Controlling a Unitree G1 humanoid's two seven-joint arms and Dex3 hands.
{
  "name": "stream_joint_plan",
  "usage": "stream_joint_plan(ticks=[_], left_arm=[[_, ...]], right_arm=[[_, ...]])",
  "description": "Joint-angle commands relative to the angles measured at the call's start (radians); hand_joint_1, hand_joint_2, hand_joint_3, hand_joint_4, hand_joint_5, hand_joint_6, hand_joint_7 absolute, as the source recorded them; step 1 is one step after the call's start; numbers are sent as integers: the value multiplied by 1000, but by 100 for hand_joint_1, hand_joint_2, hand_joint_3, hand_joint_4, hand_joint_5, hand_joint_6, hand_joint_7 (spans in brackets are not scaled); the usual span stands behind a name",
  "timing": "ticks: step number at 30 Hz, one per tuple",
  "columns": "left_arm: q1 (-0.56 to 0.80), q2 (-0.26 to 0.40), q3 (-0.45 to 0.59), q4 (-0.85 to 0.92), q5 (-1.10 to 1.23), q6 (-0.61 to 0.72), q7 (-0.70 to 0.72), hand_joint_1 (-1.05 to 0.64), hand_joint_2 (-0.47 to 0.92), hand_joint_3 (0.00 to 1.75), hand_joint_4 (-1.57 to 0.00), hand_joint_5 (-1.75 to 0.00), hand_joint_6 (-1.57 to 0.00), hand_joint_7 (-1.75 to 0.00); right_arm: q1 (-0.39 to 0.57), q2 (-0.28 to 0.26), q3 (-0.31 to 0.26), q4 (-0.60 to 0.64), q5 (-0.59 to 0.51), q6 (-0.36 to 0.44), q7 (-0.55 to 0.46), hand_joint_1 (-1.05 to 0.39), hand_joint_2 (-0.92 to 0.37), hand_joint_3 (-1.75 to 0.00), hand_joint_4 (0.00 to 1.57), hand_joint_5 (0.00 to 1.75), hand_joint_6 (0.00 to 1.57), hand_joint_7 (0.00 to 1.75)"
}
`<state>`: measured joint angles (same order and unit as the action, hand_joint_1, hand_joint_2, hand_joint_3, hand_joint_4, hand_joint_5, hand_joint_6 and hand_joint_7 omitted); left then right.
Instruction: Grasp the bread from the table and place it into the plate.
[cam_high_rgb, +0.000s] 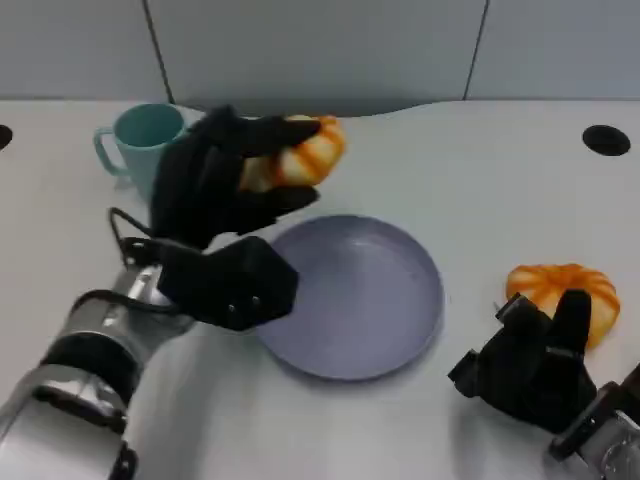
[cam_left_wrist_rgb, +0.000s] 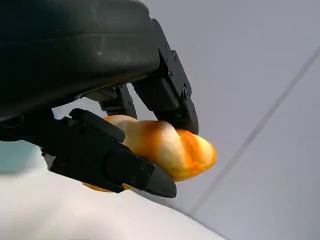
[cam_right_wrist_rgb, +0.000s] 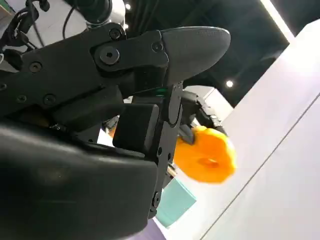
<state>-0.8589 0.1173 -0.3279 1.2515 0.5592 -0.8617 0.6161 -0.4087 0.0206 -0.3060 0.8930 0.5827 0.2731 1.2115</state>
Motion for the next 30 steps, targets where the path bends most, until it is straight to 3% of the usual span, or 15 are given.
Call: stream_joint_plan(ticks=[1, 3, 5, 7, 8, 9, 10, 12, 18, 23, 25, 30], left_arm=[[-11, -3, 12, -7, -18, -25, -25, -22, 85, 0, -78, -108, -108, -19], [9, -34, -1, -1, -18, -40, -69, -22, 85, 0, -77, -108, -108, -19], [33, -72, -17, 6, -22, -59, -128, -27, 84, 0, -53, -111, -92, -12], [48, -76, -19, 4, -33, -55, -201, -28, 84, 0, -48, -113, -89, -11], [59, -68, -21, -1, -37, -42, -249, -43, 87, 1, -25, -98, -63, -6], [67, -62, -23, -6, -39, -31, -286, -60, 90, 10, -13, -74, -42, -5], [73, -53, -22, -14, -42, -14, -321, -74, 91, 21, -5, -48, -26, -4], [81, -35, -19, -34, -44, 8, -354, -91, 92, 45, -1, -12, -9, -4], [136, -8, 47, -111, -179, -28, -542, -104, 92, 74, 0, 0, 0, 0], [229, 7, 120, -232, -402, -47, -817, -105, 92, 78, 0, 0, 0, 0], [295, 6, 157, -331, -534, 8, -940, -105, 92, 75, 0, 0, 0, 0], [470, 8, 243, -635, -900, 333, -1264, -105, 92, 73, 0, 0, 0, 0]], right_arm=[[-21, -15, -12, 24, 4, -23, 21, -75, -92, -26, 157, 13, 145, 0], [-21, -10, -10, 24, 4, -26, 23, -75, -92, -26, 157, 13, 145, 0], [-19, -4, -8, 19, 3, -29, 24, -75, -92, -26, 157, 12, 145, 0], [-20, 2, -10, 22, 4, -46, 30, -74, -92, -26, 157, 13, 145, 0], [-17, 8, -12, 18, 3, -58, 22, -74, -92, -26, 157, 13, 145, 0], [-14, 12, -14, 14, 4, -63, 13, -75, -92, -24, 157, 15, 146, 1], [-6, 17, -16, 1, 8, -54, 1, -75, -92, -23, 157, 17, 147, 1], [6, 24, -16, -19, 13, -47, -5, -75, -92, -24, 157, 20, 148, 1], [12, 27, -10, -38, 2, -65, 3, -73, -92, -31, 157, 21, 146, 0], [1, 22, -4, -21, -4, -73, 14, -73, -92, -30, 157, 19, 144, 0], [4, 22, 0, -28, -8, -82, 11, -72, -92, -31, 157, 18, 144, 0], [3, 21, 0, -24, 2, -67, 8, -73, -92, -31, 157, 17, 145, 0]])
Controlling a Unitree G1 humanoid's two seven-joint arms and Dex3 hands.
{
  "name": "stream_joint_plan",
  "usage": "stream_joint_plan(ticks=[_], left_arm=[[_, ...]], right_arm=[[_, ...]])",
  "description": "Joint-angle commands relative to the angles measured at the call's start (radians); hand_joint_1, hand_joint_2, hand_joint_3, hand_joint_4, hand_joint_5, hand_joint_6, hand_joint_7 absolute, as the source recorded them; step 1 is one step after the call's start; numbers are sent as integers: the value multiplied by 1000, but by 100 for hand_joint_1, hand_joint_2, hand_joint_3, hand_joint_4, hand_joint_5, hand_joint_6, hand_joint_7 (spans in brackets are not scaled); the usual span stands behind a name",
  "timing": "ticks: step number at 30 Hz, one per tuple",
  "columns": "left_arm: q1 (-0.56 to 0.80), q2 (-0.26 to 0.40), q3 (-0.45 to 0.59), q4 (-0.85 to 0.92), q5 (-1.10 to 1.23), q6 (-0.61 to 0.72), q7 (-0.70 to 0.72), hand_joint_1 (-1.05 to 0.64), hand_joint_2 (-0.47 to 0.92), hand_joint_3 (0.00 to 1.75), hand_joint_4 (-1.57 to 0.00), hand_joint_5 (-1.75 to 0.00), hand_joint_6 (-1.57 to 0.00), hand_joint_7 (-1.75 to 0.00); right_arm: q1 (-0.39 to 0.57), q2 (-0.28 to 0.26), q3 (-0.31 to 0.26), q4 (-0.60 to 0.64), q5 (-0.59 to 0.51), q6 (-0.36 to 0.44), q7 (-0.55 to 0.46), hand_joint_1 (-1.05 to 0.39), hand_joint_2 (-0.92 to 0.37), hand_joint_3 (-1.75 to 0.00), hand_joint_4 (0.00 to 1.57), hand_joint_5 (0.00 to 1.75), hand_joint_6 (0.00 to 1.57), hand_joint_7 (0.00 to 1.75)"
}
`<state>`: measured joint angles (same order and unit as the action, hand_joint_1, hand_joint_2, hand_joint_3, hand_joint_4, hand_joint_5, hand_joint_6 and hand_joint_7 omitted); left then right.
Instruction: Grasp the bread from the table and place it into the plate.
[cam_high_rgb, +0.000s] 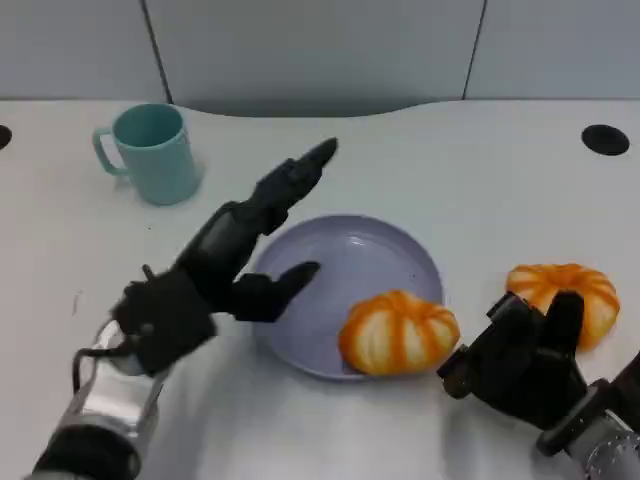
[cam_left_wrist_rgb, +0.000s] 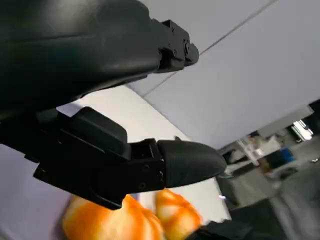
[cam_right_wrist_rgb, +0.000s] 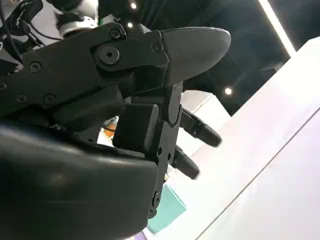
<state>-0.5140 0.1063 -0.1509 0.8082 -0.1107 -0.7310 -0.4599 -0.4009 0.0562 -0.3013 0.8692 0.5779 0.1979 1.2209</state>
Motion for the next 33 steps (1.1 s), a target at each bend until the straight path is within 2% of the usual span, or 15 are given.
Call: stream_joint_plan(ticks=[1, 4, 7, 10, 13, 16, 21, 26, 27, 28, 29, 30, 31, 33], left_arm=[[183, 22, 91, -264, -311, 288, -228, -105, 92, 74, 0, 0, 0, 0], [260, 27, 128, -384, -393, 431, -265, -105, 92, 75, 0, 0, 0, 0], [375, 36, 201, -472, -577, 639, -372, -105, 92, 73, 0, 0, 0, 0], [428, 23, 266, -444, -709, 818, -472, -105, 92, 69, 0, 0, 0, 0], [509, -4, 320, -445, -804, 987, -465, -105, 92, 62, 0, 0, -1, 0], [537, -6, 353, -418, -803, 1044, -483, -105, 92, 61, 0, 0, -3, -1], [527, -19, 391, -384, -791, 1067, -540, -105, 92, 64, -4, -3, -7, -4], [521, -24, 407, -376, -805, 1170, -566, -105, 92, 62, -10, -8, -16, -8], [523, -22, 410, -383, -801, 1188, -554, -105, 92, 60, -14, -12, -17, -9], [524, -21, 411, -386, -794, 1195, -551, -105, 92, 57, -13, -26, -20, -9], [522, -19, 413, -384, -786, 1199, -552, -105, 92, 57, -7, -57, -24, -9], [521, -19, 416, -382, -781, 1201, -556, -105, 92, 56, -7, -70, -27, -9], [509, -14, 418, -360, -776, 1204, -576, -105, 92, 56, -7, -77, -29, -9], [488, -6, 424, -319, -770, 1207, -610, -105, 92, 54, -16, -89, -41, -15]], right_arm=[[-5, -15, -6, 2, 7, 4, 0, -73, -92, -31, 157, 18, 145, 0], [-5, -13, -8, 7, 8, -6, 3, -73, -92, -31, 157, 18, 145, 0], [2, -24, -1, -14, 6, 20, -11, -72, -92, -34, 157, 19, 145, 0], [5, -29, -1, -25, 10, 44, -19, -73, -92, -34, 157, 19, 145, 0], [9, -38, -2, -35, 10, 69, -27, -74, -92, -31, 157, 20, 146, 1], [1, -55, -3, -12, 11, 93, -4, -74, -92, -30, 157, 17, 145, 0], [1, -73, -4, -9, 6, 91, 0, -74, -92, -30, 157, 17, 145, 0], [-6, -90, -1, 5, 2, 95, 3, -75, -92, -29, 157, 18, 145, 0], [-12, -92, -1, 16, 2, 95, 15, -75, -92, -29, 157, 17, 145, 0], [-16, -95, 0, 25, 1, 93, 21, -75, -92, -30, 157, 15, 144, 0], [-19, -97, 0, 31, 0, 92, 24, -76, -92, -29, 157, 15, 144, 0], [-21, -99, 0, 34, -1, 91, 25, -76, -92, -29, 157, 14, 144, 0], [-22, -100, 0, 35, -1, 89, 24, -76, -92, -29, 157, 14, 144, 0], [-24, -100, -1, 38, -1, 86, 26, -76, -92, -29, 157, 14, 145, 1]])
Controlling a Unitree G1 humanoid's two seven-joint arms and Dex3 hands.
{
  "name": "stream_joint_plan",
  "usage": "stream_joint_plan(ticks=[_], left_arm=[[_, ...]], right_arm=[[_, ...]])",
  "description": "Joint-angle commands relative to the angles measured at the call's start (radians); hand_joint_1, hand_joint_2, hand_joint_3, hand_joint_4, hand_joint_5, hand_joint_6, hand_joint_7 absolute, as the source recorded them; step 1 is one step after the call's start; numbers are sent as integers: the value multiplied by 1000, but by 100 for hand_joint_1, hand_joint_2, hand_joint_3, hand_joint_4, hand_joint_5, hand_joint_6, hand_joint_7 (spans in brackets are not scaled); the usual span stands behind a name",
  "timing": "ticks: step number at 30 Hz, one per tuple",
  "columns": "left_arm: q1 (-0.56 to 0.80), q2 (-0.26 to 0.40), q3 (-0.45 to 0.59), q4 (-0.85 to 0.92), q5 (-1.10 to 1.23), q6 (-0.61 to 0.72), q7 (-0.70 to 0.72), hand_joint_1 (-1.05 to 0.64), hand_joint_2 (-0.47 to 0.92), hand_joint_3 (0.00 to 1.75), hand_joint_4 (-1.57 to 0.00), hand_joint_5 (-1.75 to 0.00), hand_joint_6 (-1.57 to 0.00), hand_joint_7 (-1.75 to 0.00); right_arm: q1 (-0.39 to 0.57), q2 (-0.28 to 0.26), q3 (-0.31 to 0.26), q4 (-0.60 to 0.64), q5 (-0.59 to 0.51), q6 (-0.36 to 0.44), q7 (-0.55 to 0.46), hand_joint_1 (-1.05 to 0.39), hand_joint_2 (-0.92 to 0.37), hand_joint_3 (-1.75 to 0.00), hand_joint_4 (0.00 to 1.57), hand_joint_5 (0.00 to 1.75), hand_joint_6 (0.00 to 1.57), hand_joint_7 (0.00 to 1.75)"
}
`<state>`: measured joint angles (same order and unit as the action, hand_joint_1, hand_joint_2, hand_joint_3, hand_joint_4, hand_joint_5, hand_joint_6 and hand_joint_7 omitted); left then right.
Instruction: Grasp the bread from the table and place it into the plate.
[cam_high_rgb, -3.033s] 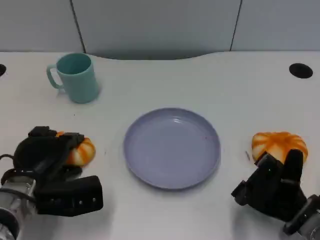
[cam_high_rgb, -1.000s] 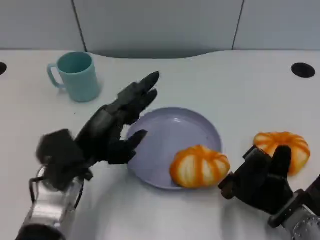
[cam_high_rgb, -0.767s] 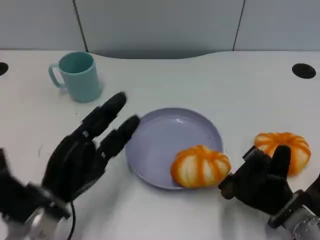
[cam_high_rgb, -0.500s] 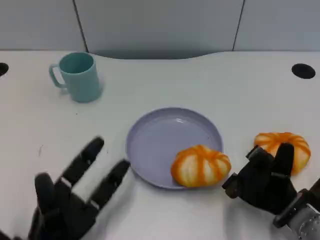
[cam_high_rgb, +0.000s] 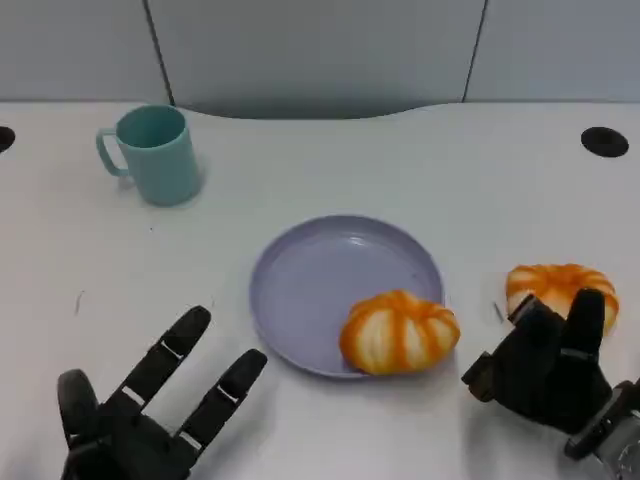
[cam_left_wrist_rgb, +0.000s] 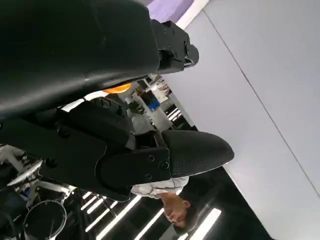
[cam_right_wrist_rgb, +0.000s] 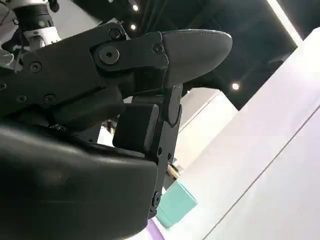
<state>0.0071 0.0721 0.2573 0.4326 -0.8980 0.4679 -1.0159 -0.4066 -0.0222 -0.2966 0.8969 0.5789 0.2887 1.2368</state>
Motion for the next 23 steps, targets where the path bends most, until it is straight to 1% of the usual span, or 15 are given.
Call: stream_joint_plan(ticks=[1, 2, 5, 8, 12, 17, 23], left_arm=[[-47, 32, 20, 84, 21, 5, -73, -105, 92, 53, -19, -91, -44, -16], [-56, 34, 24, 102, 25, 2, -86, -105, 92, 50, -21, -94, -48, -18], [-73, 34, 33, 130, 37, -3, -107, -105, 92, 47, -21, -97, -49, -18], [-78, 33, 38, 142, 56, -13, -113, -105, 92, 47, -21, -98, -48, -18], [-59, 19, 49, 96, 63, -9, -66, -105, 92, 49, -21, -100, -50, -19], [-77, 24, 51, 127, 78, -16, -97, -105, 92, 50, -19, -101, -46, -17], [-79, 15, 61, 131, 88, -25, -99, -105, 92, 51, -18, -103, -45, -16]], right_arm=[[-20, -21, -7, 16, 2, 2, 13, -76, -92, -29, 157, 14, 145, 1], [-22, -21, -9, 20, 4, 7, 15, -75, -92, -29, 157, 15, 145, 0], [-22, -23, -9, 20, 3, 14, 10, -75, -92, -27, 157, 15, 145, 1], [-16, -20, -10, 12, 0, -6, 13, -76, -92, -30, 157, 15, 146, 1], [-26, -20, -12, 41, 0, -23, 39, -75, -92, -30, 157, 14, 144, 0], [-41, -21, -15, 79, -5, -52, 51, -76, -92, -28, 157, 12, 143, 0], [-52, -29, -19, 97, 4, -1, 62, -74, -92, -26, 156, 9, 142, 0]])
